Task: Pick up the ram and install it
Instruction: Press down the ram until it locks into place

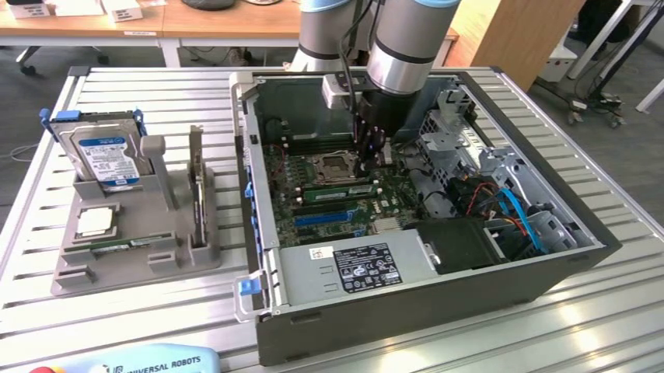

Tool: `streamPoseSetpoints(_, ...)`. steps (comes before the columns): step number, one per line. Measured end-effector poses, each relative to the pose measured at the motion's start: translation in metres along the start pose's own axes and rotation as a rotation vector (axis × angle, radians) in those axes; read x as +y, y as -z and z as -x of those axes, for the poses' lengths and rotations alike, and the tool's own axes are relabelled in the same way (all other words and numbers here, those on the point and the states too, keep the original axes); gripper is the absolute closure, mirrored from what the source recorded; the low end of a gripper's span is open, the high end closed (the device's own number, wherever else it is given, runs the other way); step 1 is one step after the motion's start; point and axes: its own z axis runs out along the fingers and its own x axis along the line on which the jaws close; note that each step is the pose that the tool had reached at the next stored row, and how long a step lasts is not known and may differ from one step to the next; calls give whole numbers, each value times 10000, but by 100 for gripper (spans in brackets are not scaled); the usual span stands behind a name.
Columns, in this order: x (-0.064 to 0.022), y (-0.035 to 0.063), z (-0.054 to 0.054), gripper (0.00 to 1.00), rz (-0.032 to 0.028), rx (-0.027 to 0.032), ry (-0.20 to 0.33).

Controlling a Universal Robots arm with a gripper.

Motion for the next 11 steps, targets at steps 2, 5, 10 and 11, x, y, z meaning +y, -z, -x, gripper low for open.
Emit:
streamPoseSetpoints(2,0,0,0,90,0,0,-1)
streamPoseSetpoints(5,0,0,0,90,1,0,0)
streamPoseSetpoints(10,0,0,0,90,0,0,0)
streamPoseSetpoints(11,0,0,0,90,0,0,0)
